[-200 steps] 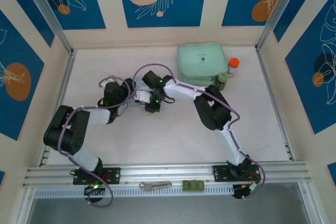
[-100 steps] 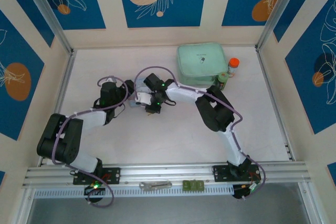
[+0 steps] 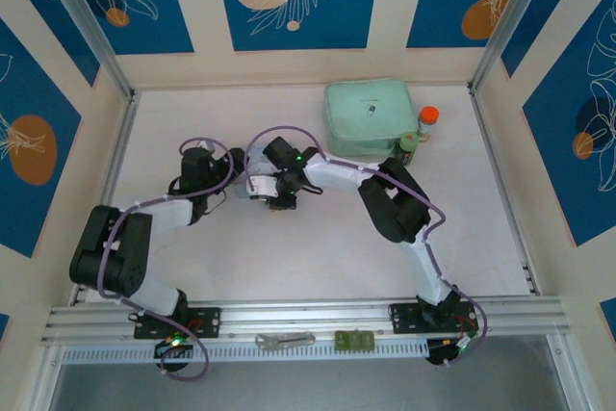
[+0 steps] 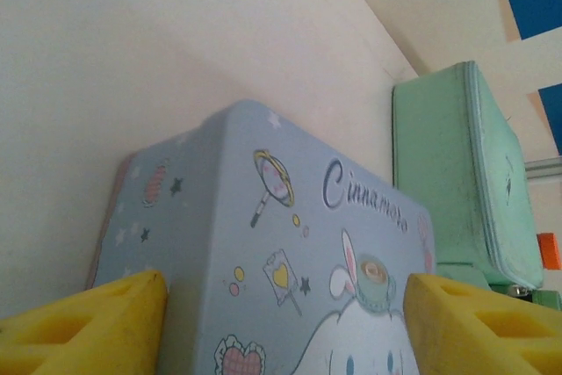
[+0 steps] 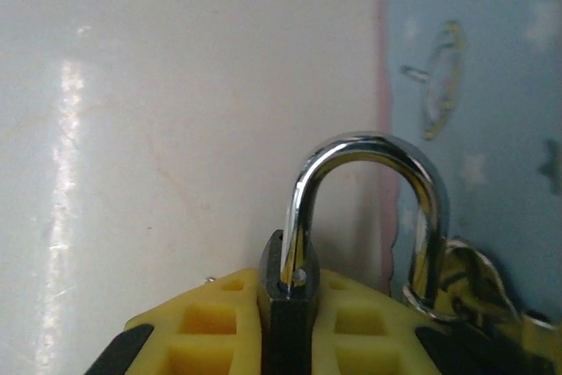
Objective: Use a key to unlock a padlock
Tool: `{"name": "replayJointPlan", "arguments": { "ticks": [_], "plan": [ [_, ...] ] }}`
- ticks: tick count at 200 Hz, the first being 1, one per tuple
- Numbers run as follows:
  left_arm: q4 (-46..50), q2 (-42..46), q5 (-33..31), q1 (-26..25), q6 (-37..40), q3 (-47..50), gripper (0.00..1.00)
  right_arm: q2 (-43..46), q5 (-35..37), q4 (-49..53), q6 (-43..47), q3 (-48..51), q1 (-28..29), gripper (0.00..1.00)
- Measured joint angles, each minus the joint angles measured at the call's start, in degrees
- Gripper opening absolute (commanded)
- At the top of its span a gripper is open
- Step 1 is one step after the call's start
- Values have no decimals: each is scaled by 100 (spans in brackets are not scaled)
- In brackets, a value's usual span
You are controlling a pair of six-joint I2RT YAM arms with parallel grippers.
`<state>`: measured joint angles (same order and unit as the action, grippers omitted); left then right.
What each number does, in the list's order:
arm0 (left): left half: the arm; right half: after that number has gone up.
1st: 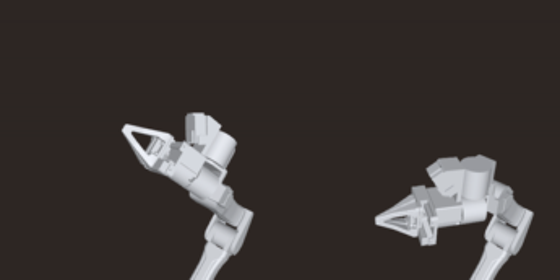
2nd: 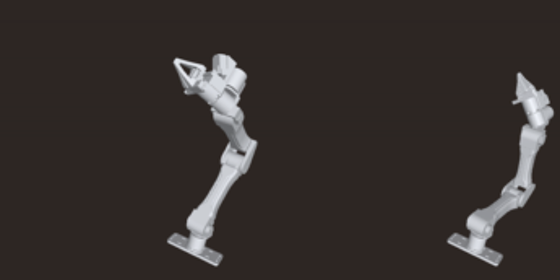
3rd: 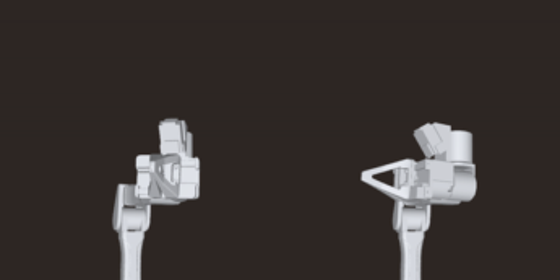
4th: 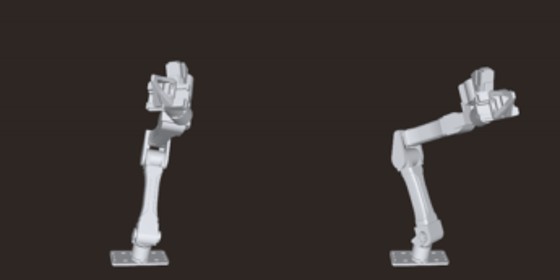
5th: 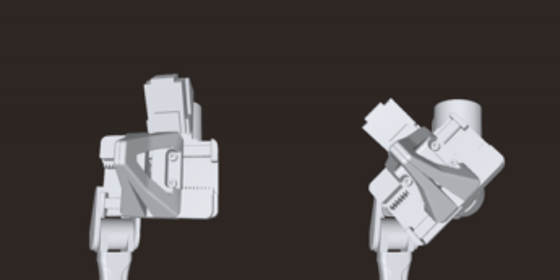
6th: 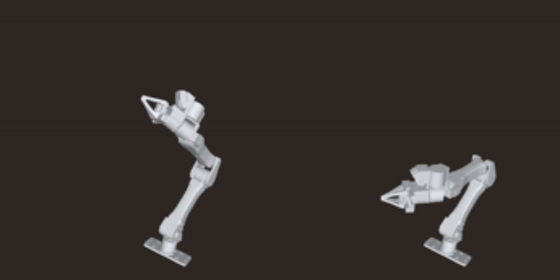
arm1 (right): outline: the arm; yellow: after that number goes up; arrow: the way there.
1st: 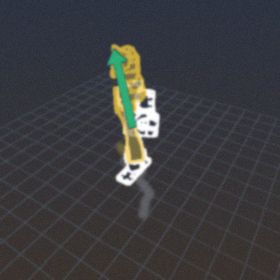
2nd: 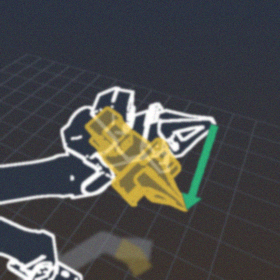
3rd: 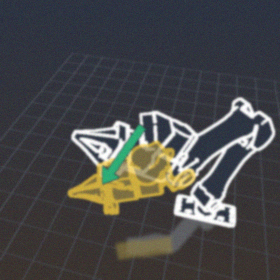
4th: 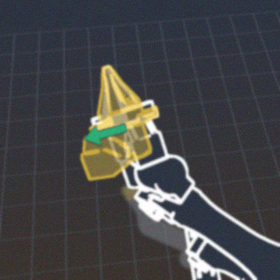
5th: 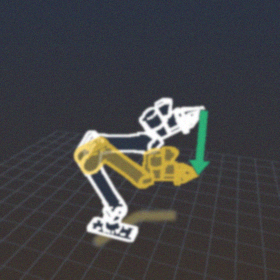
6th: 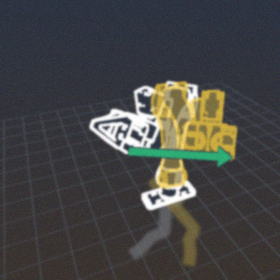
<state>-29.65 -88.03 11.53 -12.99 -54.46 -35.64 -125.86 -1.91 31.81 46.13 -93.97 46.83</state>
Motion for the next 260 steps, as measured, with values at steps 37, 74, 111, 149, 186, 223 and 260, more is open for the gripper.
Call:
{"name": "replayJointPlan", "arguments": {
  "ticks": [37,74,111,149,186,223,260],
  "plan": [
    [17,-326,13,20,-39,-348,69,-251,479,455,212,-503,52,0],
    [31,-444,109,20,-55,-485,68,-389,560,778,181,-828,-20,0],
    [98,-372,107,39,20,-485,72,-638,404,1281,-61,-1335,-87,0],
    [798,254,433,372,249,-485,78,-636,101,1213,-577,-1357,-103,0],
    [1325,1154,754,811,509,-483,82,-684,-157,1108,-1158,-1360,-109,0],
    [1755,1978,785,960,667,-225,74,-710,-321,1075,-1526,-1360,-109,0],
    [1878,2614,988,892,328,745,56,-640,-459,778,-1687,-1191,-114,0]
  ]
}}
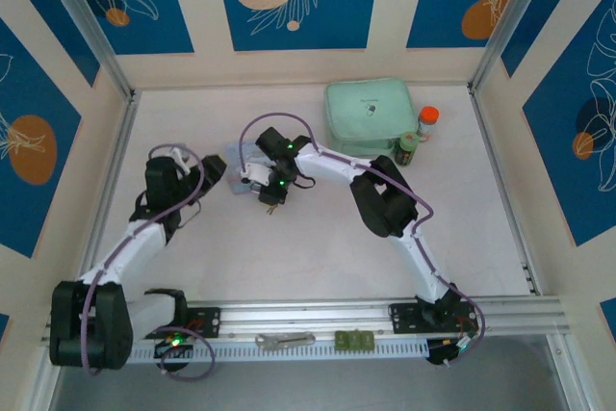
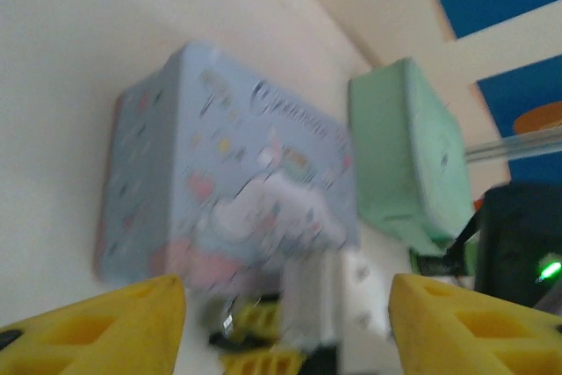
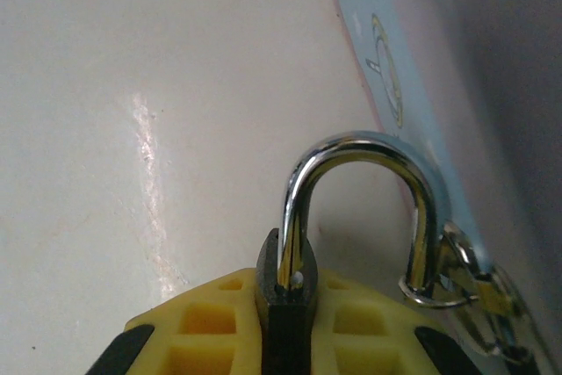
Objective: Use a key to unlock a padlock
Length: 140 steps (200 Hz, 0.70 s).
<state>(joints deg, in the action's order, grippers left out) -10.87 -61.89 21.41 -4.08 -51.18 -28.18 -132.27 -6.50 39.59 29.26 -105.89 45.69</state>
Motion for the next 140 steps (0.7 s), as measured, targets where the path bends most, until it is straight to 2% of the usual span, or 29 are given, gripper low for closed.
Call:
{"name": "replayJointPlan", "arguments": {
  "ticks": [16,33,56,90,140],
  "plan": [
    [107,400,-42,-212,-260,422,52,26,-50,-85,-59,61,-9,0],
    [68,745,-160,-664,-557,772,48,33,-107,-151,-125,76,-15,0],
    [-291,758,-463,-1255,-960,1134,44,66,-166,-245,-184,149,-24,0],
    [-1174,-219,-944,-1788,-1316,1241,36,140,-251,-402,-267,293,-39,0],
    [-2675,-1541,-1491,-1823,-1453,1226,36,275,-348,-603,-269,557,-68,0]
  ]
}}
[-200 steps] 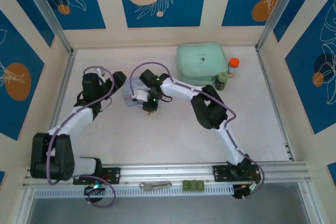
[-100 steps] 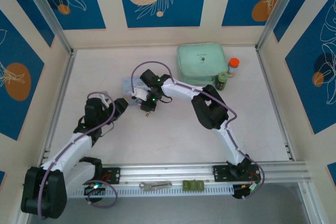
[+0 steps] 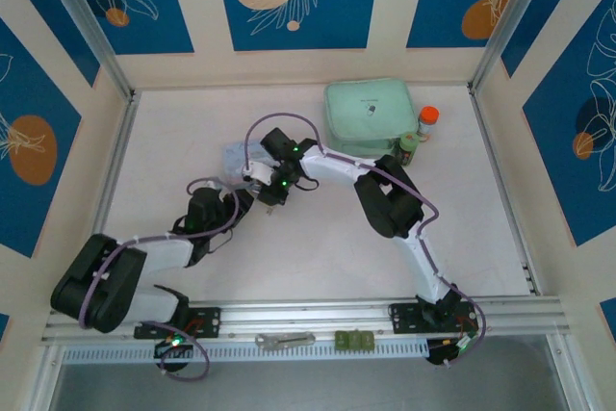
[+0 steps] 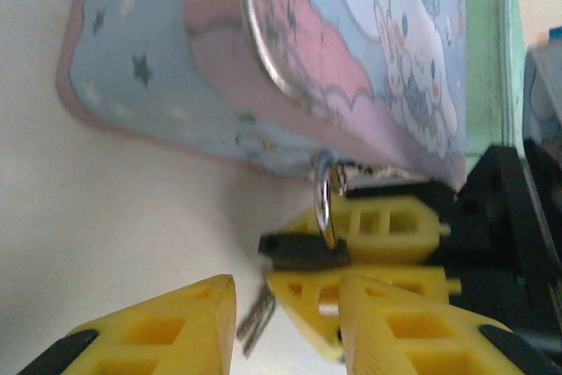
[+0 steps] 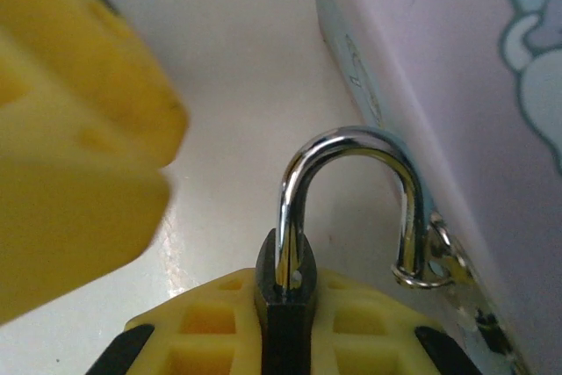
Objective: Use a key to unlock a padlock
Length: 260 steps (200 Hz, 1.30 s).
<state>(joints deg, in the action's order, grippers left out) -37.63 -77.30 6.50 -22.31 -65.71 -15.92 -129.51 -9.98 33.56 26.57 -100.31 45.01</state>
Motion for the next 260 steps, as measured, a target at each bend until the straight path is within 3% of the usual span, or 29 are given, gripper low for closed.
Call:
{"name": "replayJointPlan", "arguments": {
  "ticks": [47,72,90,119,140,169,237,252,260],
  "plan": [
    [-769,-560,-304,-15,9,-153,38,9,-160,17,-48,76,-46,0],
    [-1252,-1036,-293,-85,-57,-229,34,9,-181,-2,-48,79,-52,0],
    [-1652,-1410,-256,-136,-155,-267,28,9,-186,-9,-48,79,-59,0],
    [-2424,-1991,-173,-175,-413,-323,9,9,-177,-15,-48,79,-66,0],
    [-2830,-2223,-162,-186,-540,-339,1,9,-166,-31,-50,79,-116,0],
    [-2924,-2264,-166,-188,-595,-337,0,9,-162,-42,-138,85,-122,27],
    [-3239,-2334,-501,-365,-758,-173,0,946,-39,-295,-844,1088,-155,33],
    [-3469,-2476,-841,-457,-817,-157,0,1246,-55,-275,-1021,1241,-164,45],
    [-3552,-2527,-1012,-494,-850,-153,0,1362,-52,-271,-1115,1266,-164,47]
  ]
}}
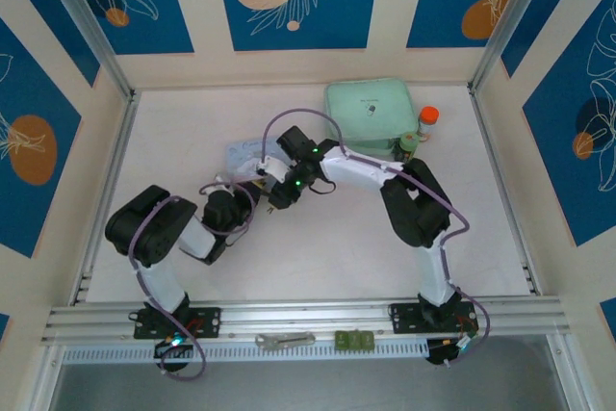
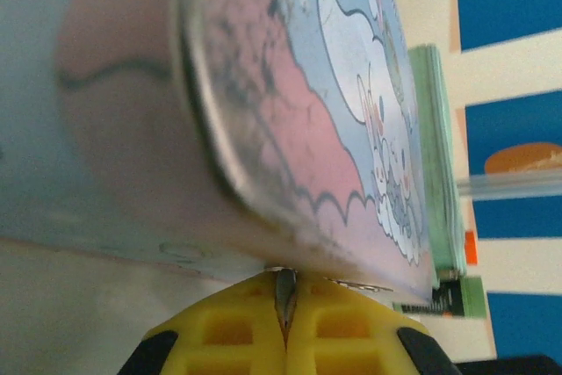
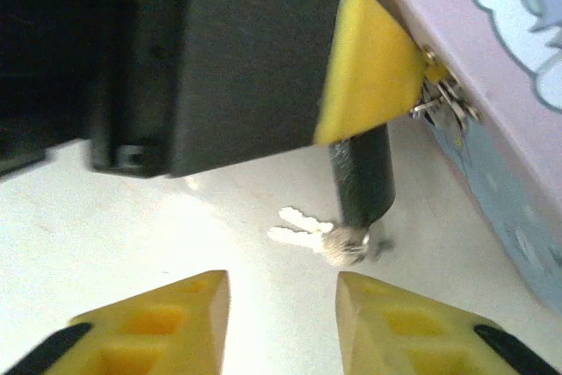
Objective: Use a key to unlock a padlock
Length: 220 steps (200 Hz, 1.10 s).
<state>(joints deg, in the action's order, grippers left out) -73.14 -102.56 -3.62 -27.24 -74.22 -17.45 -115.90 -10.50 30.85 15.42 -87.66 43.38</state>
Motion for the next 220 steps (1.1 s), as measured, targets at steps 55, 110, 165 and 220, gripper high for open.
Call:
{"name": "replayJointPlan", "arguments": {
  "ticks": [55,110,165,220],
  "plan": [
    [-208,-74,-962,-170,-221,105,0,212,63,9,-645,-39,-249,50],
    [-275,-72,-1541,-210,-369,341,0,212,326,-138,-1241,-76,-374,52],
    [262,597,-1185,-216,-116,461,0,341,804,-385,-1547,17,-378,61],
    [3724,3357,-448,-507,999,-37,0,1602,1088,-826,-2186,1360,-619,99]
  ]
}}
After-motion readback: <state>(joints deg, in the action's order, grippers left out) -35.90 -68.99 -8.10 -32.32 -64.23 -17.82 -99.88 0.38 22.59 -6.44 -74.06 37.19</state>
